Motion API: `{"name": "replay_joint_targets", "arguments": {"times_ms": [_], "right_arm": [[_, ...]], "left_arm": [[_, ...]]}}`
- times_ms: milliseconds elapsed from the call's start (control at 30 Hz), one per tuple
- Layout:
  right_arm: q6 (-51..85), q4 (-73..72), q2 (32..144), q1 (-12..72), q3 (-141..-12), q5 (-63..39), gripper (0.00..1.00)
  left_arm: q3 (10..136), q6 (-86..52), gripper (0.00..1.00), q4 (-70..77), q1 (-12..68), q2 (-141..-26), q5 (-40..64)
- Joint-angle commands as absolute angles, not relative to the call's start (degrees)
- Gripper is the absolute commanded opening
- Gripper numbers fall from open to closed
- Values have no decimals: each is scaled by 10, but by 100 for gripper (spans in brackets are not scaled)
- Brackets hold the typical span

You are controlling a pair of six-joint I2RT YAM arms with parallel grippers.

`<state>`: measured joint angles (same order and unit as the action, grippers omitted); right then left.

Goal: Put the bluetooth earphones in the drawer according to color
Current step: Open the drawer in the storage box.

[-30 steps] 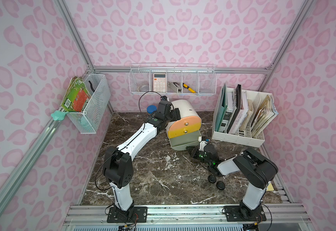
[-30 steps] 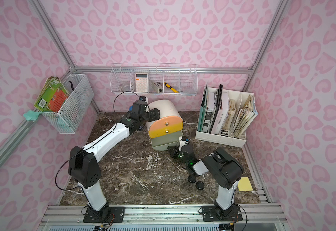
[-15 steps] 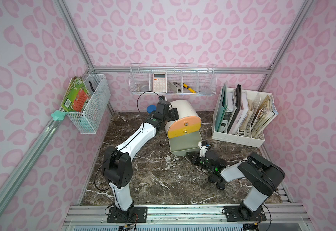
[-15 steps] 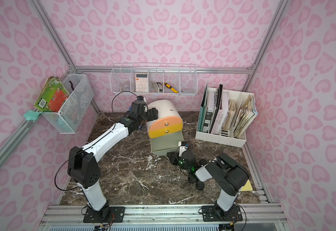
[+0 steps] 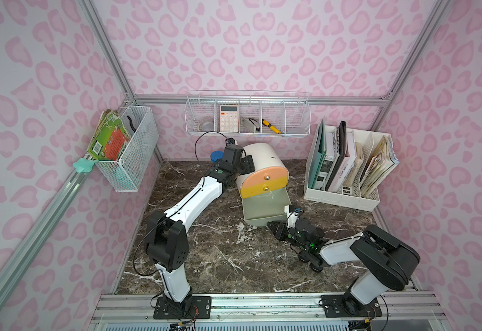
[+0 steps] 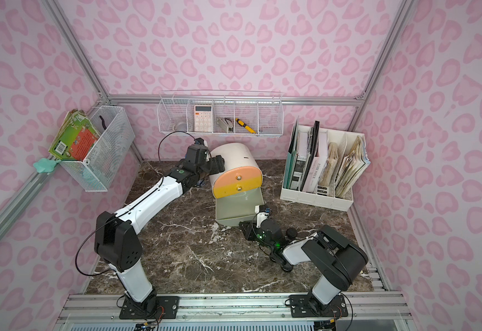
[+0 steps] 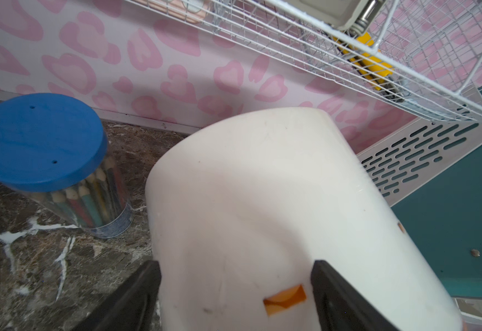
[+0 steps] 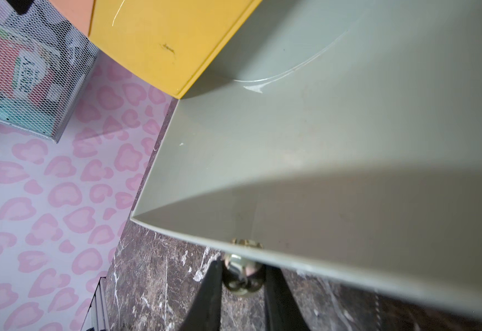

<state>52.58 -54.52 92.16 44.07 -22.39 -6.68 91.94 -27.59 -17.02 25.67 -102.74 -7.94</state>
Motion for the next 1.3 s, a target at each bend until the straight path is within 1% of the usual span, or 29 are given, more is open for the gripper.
{"name": "replay_joint_targets", "arguments": {"times_ms": [0, 233, 500, 567, 600, 700, 733, 767, 800, 967, 1067, 1167, 1267], "right_arm": [[498, -550, 907, 444, -223, -74, 36], [481, -522, 861, 448, -214, -67, 53], [453, -457, 792, 453, -203, -49, 63], [444, -434, 771, 454, -200, -41, 68], [438, -419, 761, 453, -200, -37, 72], [416, -368, 732, 453, -207, -30, 81], [410, -349, 722, 453, -210, -25, 87], [404, -330, 713, 453, -212, -19, 95], [399, -313, 706, 453, -215, -14, 98], [378, -210, 678, 453, -239, 16, 98], [393, -173, 663, 447, -238, 39, 98], [395, -133, 658, 423, -246, 37, 98], [369, -111, 658, 395, -250, 5, 98]], "left_arm": [[912, -263, 87, -296, 257, -1017, -39], [888, -276, 89, -297, 258, -961, -5], [819, -299, 89, -294, 262, -875, 7], [793, -304, 90, -290, 264, -850, 10], [782, -306, 90, -290, 264, -838, 10], [739, -312, 90, -290, 267, -800, 6], [720, -316, 90, -288, 268, -786, 1], [700, -323, 90, -284, 269, -770, -1], [681, -326, 90, -278, 269, -757, -2], [563, -342, 90, -219, 272, -687, -1], [516, -343, 90, -186, 272, -674, 12], [474, -333, 90, -149, 273, -674, 30], [446, -323, 90, -107, 274, -686, 51]]}}
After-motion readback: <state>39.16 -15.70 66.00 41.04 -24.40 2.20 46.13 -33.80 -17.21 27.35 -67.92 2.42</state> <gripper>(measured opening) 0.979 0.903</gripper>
